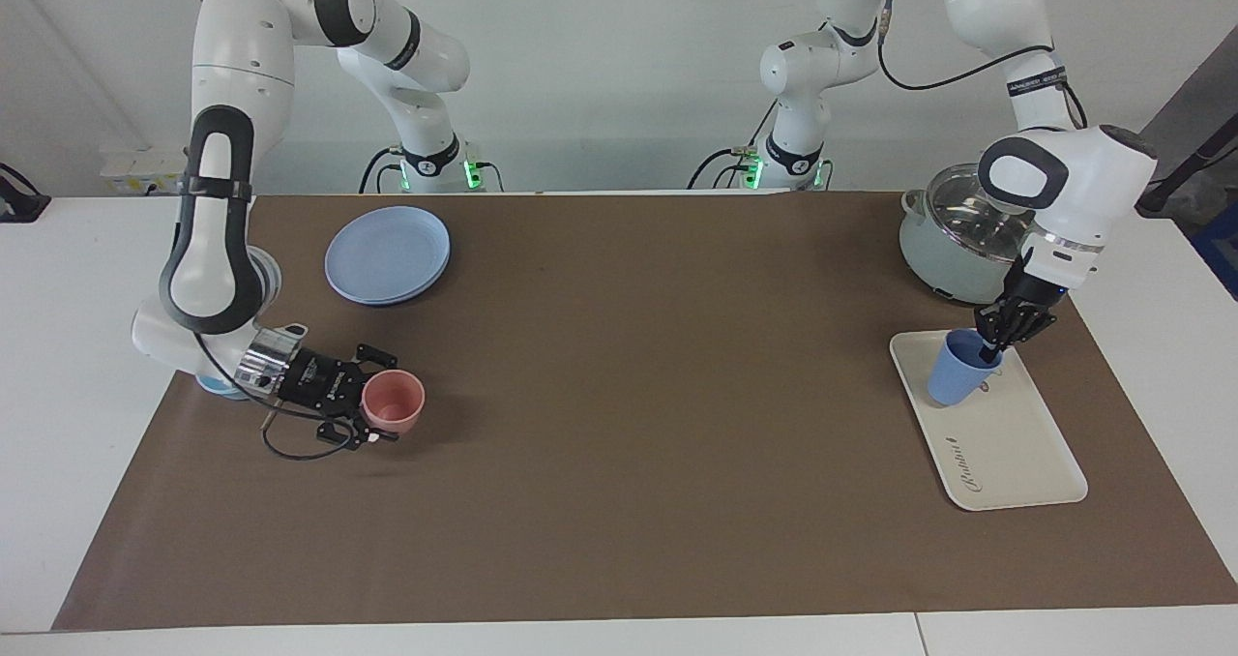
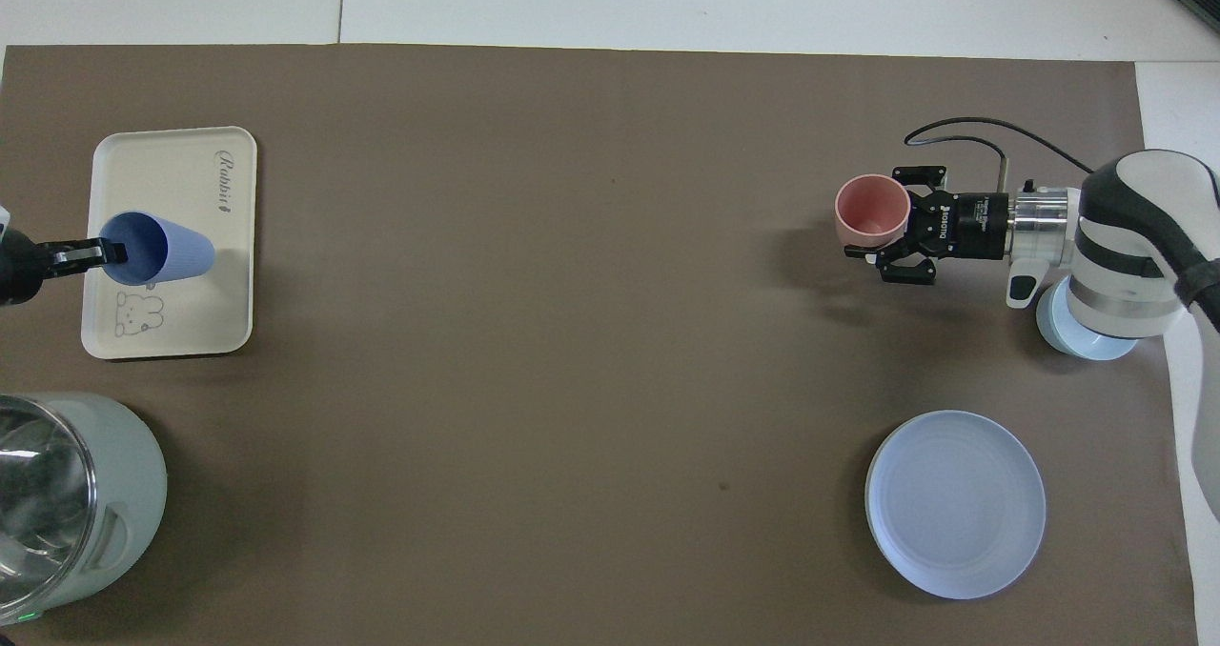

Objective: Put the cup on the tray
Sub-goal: 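Set the cup upright on the tray and open the left gripper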

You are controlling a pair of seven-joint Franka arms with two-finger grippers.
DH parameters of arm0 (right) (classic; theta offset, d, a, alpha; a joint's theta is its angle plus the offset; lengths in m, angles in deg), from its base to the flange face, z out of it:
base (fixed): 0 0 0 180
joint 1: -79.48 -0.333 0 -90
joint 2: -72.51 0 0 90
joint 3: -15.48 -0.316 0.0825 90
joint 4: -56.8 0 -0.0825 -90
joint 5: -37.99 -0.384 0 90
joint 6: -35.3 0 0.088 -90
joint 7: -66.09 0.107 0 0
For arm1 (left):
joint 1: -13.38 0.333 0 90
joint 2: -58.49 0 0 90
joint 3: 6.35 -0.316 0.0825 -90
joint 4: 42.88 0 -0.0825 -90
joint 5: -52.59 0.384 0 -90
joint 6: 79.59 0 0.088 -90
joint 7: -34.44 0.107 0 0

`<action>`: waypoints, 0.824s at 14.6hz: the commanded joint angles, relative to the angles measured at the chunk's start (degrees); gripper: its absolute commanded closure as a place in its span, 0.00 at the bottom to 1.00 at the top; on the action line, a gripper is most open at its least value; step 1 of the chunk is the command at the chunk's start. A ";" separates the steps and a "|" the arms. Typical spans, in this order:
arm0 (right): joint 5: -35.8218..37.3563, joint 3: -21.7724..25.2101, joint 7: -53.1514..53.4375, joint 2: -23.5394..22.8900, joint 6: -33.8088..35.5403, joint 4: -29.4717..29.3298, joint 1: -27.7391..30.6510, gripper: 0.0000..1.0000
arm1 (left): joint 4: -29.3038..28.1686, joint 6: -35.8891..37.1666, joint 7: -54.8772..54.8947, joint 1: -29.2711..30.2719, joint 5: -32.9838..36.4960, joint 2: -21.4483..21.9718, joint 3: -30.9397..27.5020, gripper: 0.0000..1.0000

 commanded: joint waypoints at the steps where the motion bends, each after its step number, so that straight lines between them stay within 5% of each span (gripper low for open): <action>1: 0.63 -0.82 -3.14 -1.03 1.33 -0.39 1.48 1.00 | -0.31 -3.61 3.35 0.66 -1.58 -1.58 0.65 0.59; 2: 0.36 -0.91 -4.02 -0.77 1.94 0.40 1.48 1.00 | 0.30 -2.83 3.35 0.66 -1.58 -1.67 0.65 0.01; 6: -1.31 -0.91 -7.37 -0.42 2.65 1.63 1.74 1.00 | 4.77 5.24 2.99 -0.22 1.82 0.78 0.47 0.00; 12: -5.44 -0.91 -11.31 -1.83 4.23 2.68 2.54 1.00 | 15.07 28.71 -1.04 -3.54 23.19 4.91 1.17 0.00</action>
